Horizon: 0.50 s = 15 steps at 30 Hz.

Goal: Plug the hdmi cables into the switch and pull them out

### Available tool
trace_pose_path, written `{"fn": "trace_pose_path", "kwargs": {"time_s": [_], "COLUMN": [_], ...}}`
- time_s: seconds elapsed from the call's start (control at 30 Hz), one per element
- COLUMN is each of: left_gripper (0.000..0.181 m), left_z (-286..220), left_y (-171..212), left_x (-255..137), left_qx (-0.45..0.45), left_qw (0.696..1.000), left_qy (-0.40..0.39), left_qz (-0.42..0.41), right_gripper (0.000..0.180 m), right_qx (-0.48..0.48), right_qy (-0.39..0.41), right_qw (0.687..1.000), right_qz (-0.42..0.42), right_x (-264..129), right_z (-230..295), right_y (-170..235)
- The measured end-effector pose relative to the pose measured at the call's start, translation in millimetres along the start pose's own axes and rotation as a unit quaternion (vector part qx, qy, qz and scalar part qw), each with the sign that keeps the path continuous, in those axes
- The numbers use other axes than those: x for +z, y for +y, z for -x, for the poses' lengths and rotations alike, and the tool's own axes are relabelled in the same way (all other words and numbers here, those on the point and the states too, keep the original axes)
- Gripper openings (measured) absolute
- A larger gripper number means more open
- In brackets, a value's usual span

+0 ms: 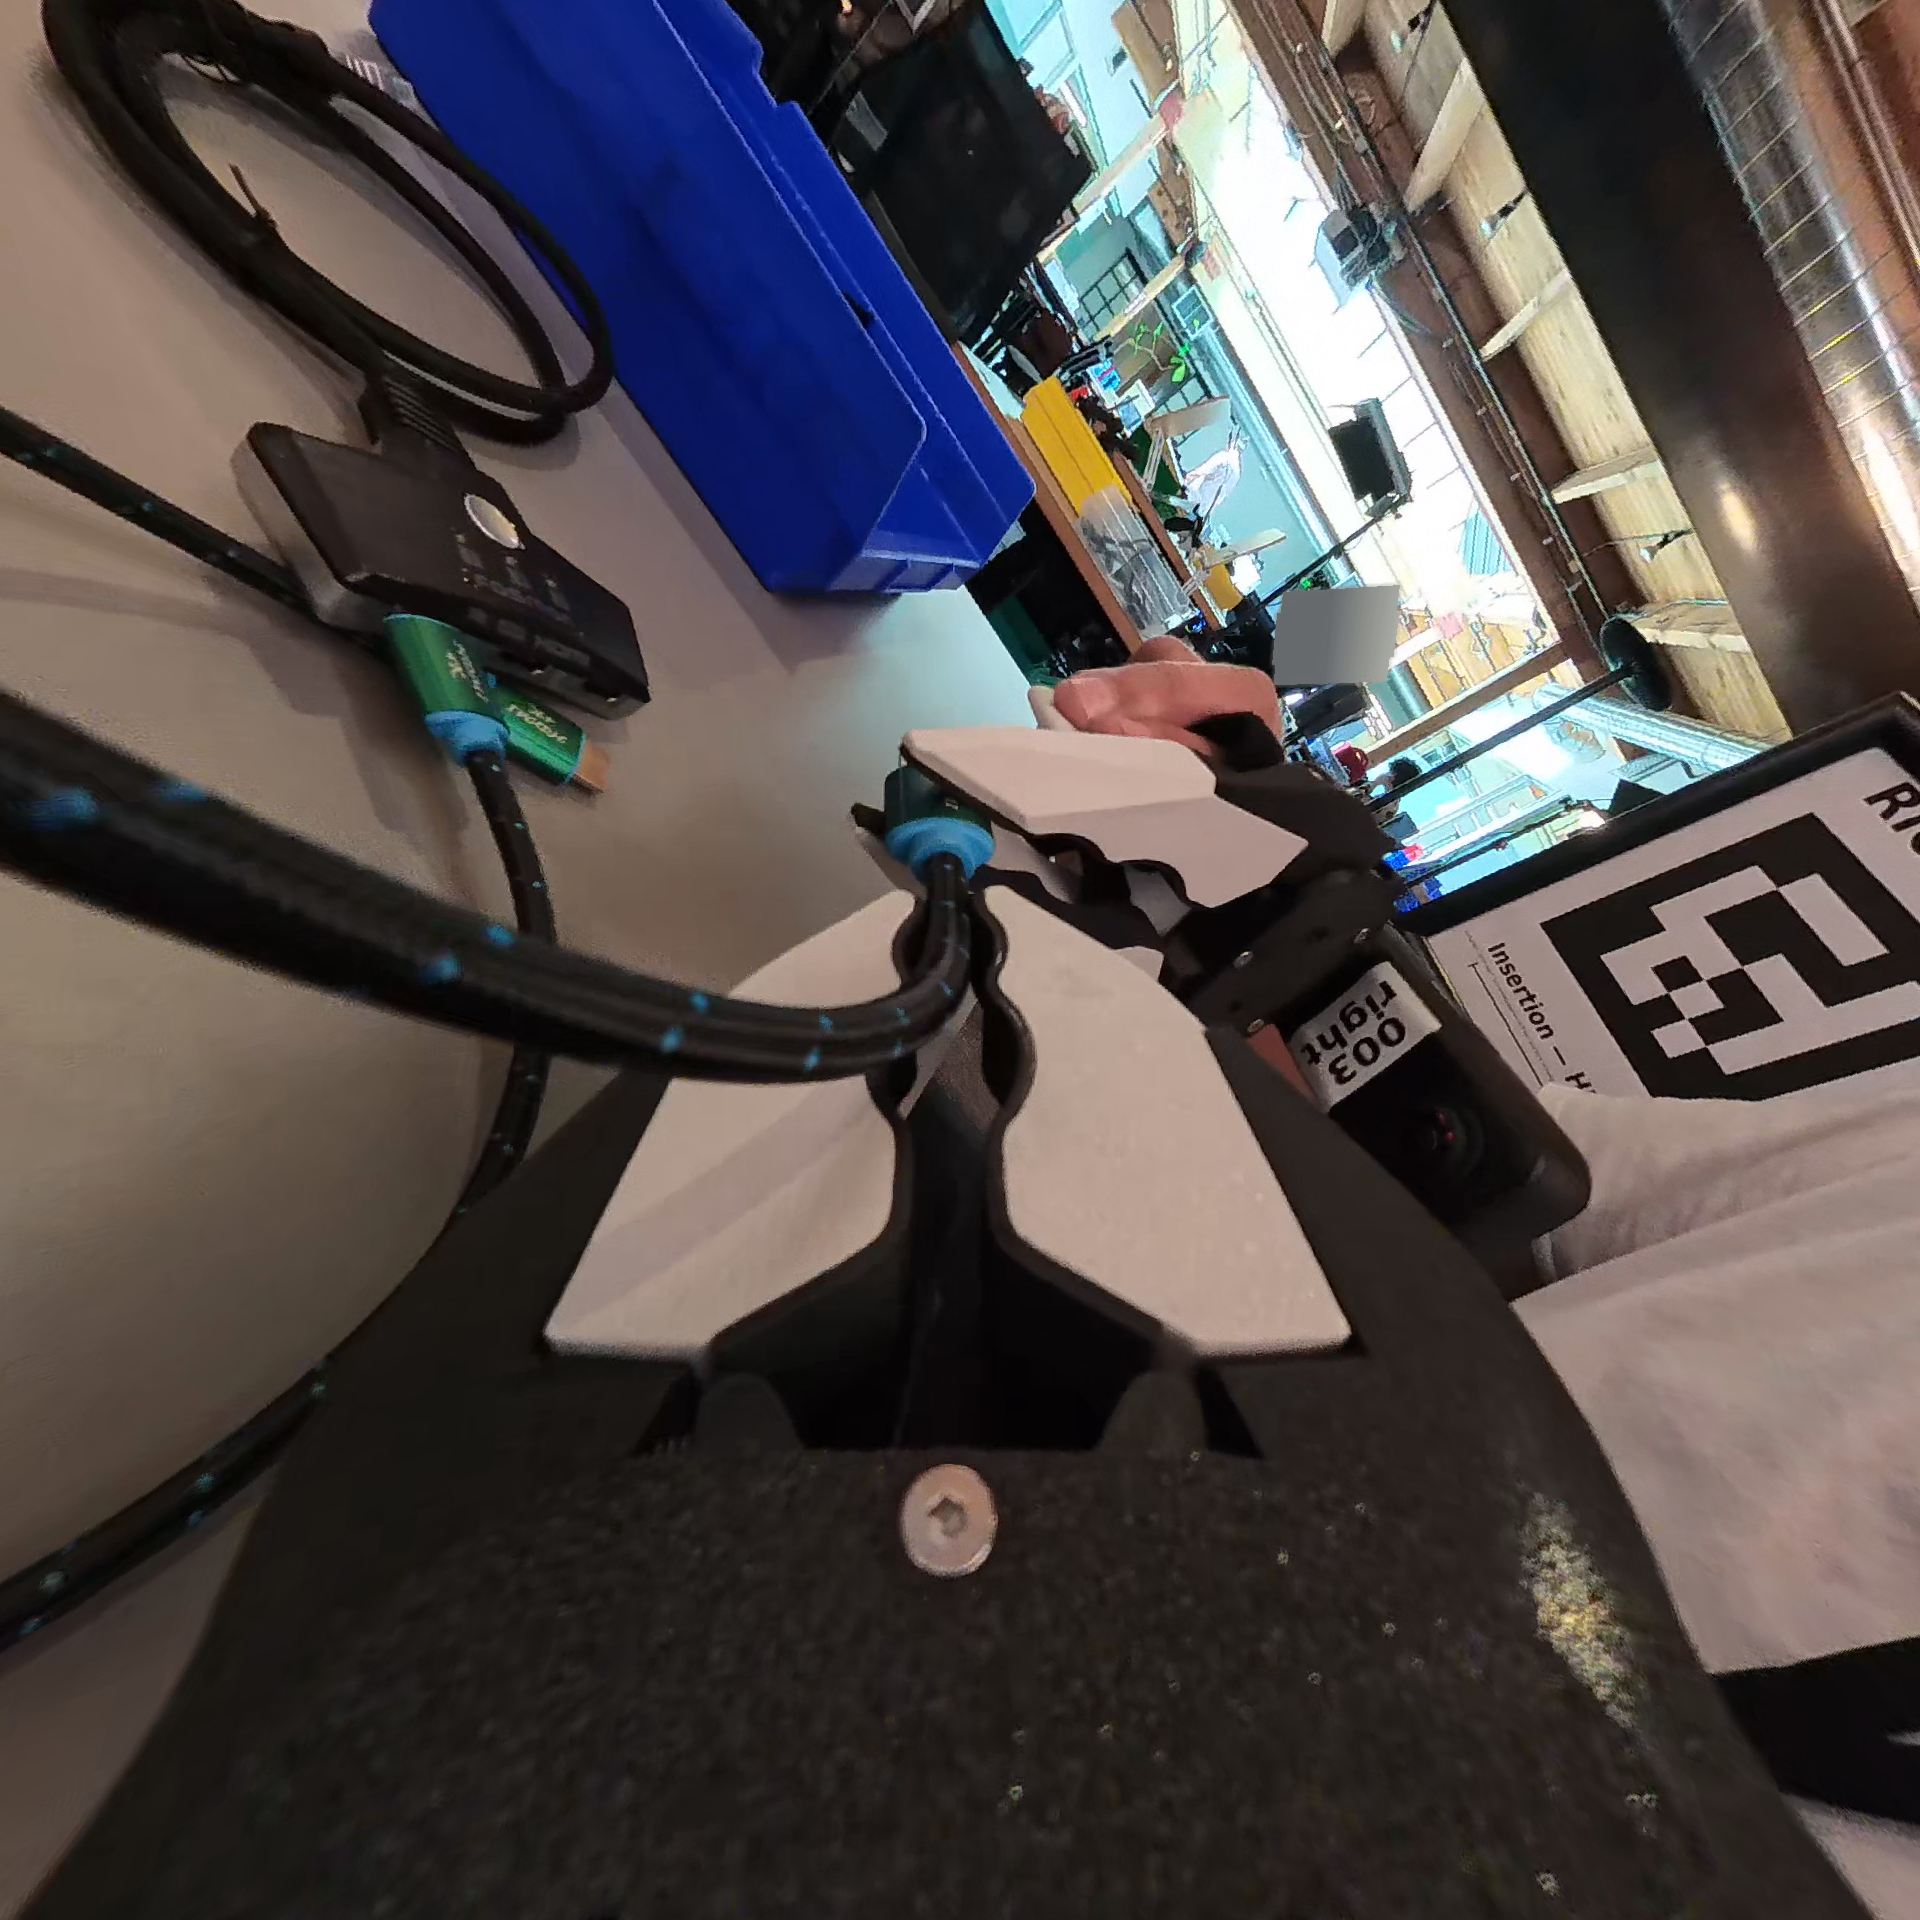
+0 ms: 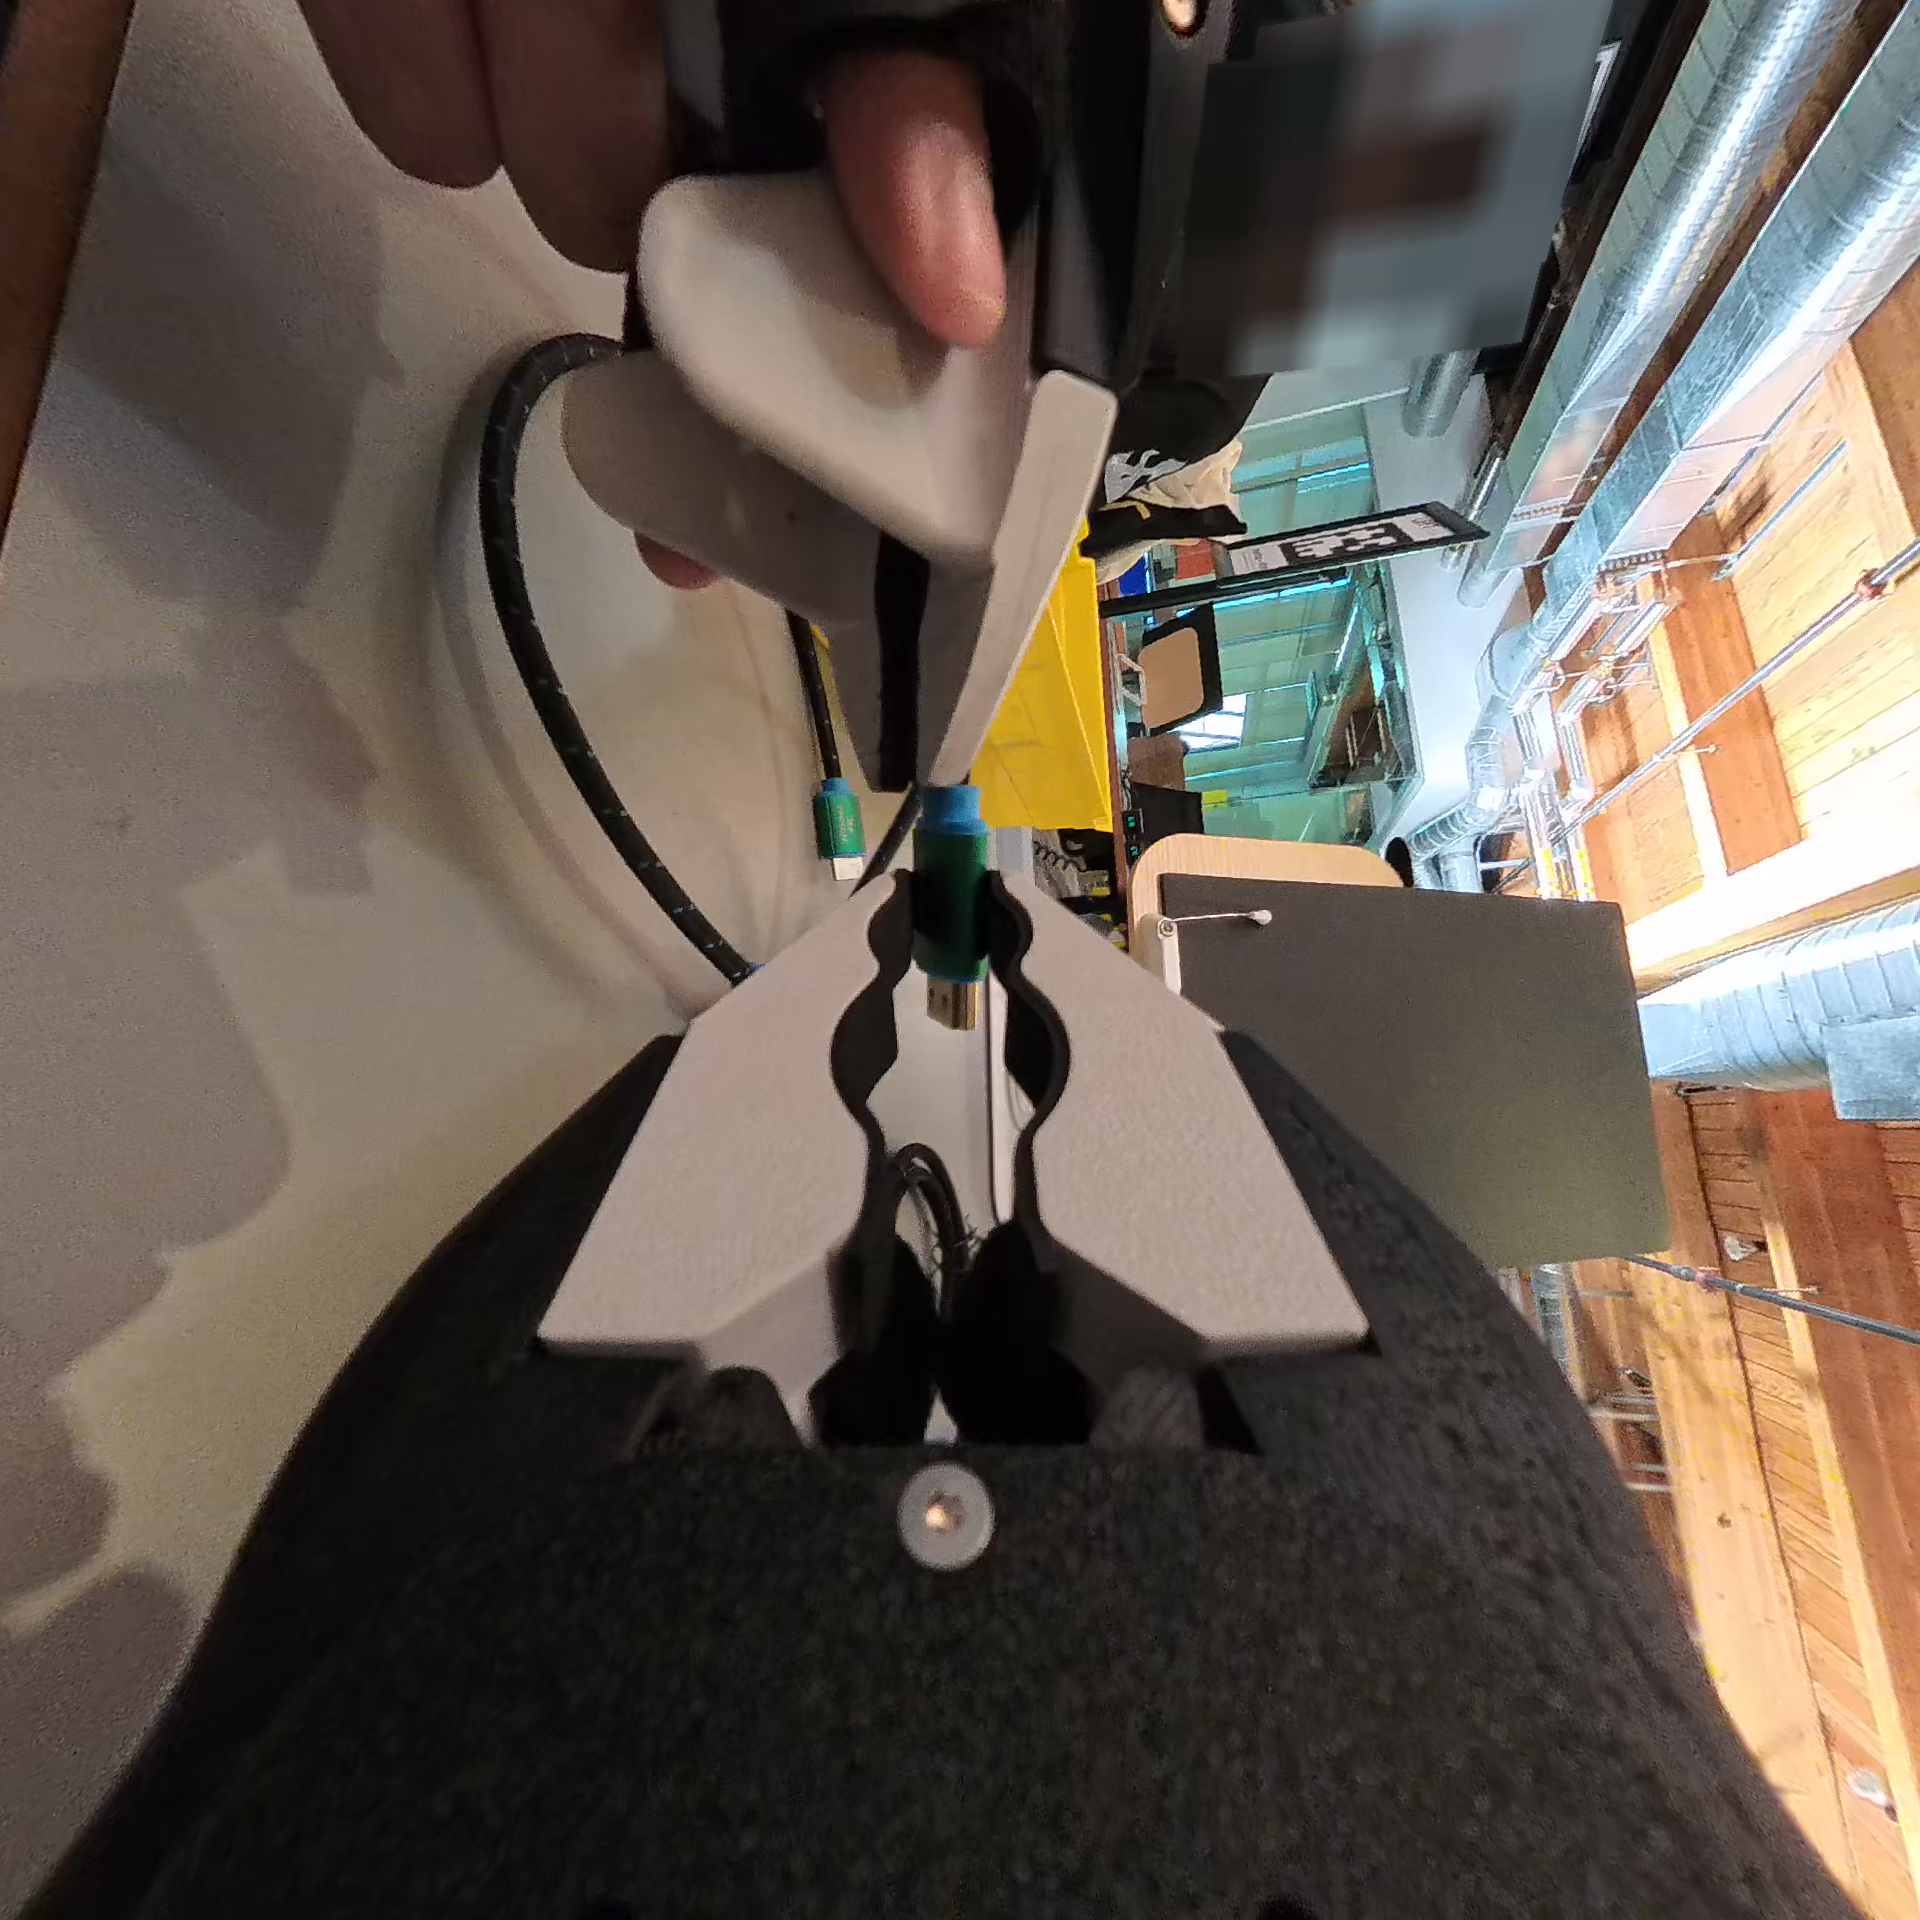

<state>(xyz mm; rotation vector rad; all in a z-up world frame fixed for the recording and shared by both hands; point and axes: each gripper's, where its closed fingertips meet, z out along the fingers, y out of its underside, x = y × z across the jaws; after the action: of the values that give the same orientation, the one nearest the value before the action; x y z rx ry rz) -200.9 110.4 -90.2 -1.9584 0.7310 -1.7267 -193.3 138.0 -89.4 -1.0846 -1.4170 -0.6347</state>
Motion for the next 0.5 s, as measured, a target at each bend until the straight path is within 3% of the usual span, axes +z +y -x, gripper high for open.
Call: {"fn": "trace_pose_path", "kwargs": {"time_s": [0.13,0.33,0.43,0.5], "left_gripper": [0.013,0.006,0.006,0.006], "left_z": [3.6,5.0,3.6,5.4], "left_y": [-3.2,-0.8,-1.7,-3.1], "left_x": [-2.7,-2.3,-1.3,-2.5], "left_qx": [-0.003,0.051,0.104,0.155], "left_qw": [1.000,0.998,0.992,0.983], "left_qy": [-0.005,-0.043,-0.072,-0.103], "left_qz": [-0.010,-0.002,-0.001,0.001], "right_gripper": [0.013,0.013,0.013,0.015], "right_qx": [-0.008,0.004,0.073,0.176], "right_qy": [-0.006,-0.012,-0.015,-0.027], "right_qw": [1.000,1.000,0.997,0.984], "right_qz": [-0.001,0.000,-0.005,-0.021], "right_x": [1.9,3.3,2.7,1.8], "right_z": [4.0,5.4,4.2,4.2], "right_y": [-2.0,-0.1,0.6,0.9]}}
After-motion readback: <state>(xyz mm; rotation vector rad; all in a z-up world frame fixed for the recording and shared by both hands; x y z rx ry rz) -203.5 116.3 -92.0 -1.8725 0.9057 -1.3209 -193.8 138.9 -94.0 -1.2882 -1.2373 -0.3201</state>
